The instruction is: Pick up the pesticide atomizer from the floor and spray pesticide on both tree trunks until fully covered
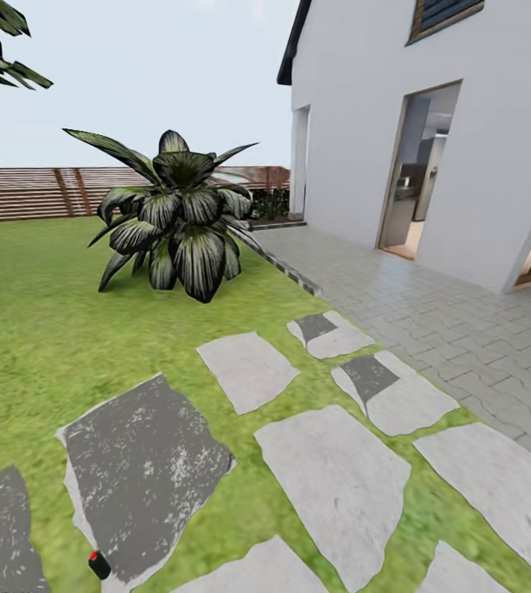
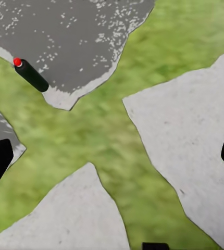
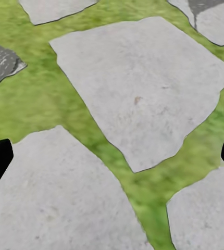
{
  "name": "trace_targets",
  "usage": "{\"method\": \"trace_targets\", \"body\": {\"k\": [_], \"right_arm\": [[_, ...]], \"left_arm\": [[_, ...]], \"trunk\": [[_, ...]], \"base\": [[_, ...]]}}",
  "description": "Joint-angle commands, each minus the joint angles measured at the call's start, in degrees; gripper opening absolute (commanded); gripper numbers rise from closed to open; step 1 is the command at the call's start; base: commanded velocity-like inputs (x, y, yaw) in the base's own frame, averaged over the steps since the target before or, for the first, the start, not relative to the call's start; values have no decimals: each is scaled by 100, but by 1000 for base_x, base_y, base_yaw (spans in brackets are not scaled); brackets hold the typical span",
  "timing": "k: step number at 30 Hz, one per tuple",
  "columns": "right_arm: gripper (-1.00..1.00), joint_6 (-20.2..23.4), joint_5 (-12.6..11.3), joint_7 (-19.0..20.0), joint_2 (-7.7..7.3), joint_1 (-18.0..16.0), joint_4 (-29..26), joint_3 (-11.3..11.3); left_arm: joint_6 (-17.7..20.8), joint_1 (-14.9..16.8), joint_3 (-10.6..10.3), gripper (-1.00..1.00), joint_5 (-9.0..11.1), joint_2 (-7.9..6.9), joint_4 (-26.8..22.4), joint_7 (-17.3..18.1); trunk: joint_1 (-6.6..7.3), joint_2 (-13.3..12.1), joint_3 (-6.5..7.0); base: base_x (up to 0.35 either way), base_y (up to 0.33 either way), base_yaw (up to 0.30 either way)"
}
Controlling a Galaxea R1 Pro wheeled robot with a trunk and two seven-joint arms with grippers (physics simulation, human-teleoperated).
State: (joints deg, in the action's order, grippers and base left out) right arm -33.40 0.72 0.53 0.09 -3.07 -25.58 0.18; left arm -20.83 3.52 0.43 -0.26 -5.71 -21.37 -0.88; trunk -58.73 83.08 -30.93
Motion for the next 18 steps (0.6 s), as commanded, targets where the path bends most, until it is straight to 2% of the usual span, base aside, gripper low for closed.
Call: {"method": "trace_targets", "body": {"k": [1, 18], "right_arm": [[100, 0, -1, 0, 0, 0, 0, 0], [100, 0, 1, 0, 0, 1, 0, 0]], "left_arm": [[0, 0, 0, 100, 0, 0, -1, 0], [4, 0, 1, 100, 0, 0, 1, 0]], "trunk": [[0, 0, -2], [0, 0, -39]], "base": [[281, -160, 268], [280, -163, 268]]}}
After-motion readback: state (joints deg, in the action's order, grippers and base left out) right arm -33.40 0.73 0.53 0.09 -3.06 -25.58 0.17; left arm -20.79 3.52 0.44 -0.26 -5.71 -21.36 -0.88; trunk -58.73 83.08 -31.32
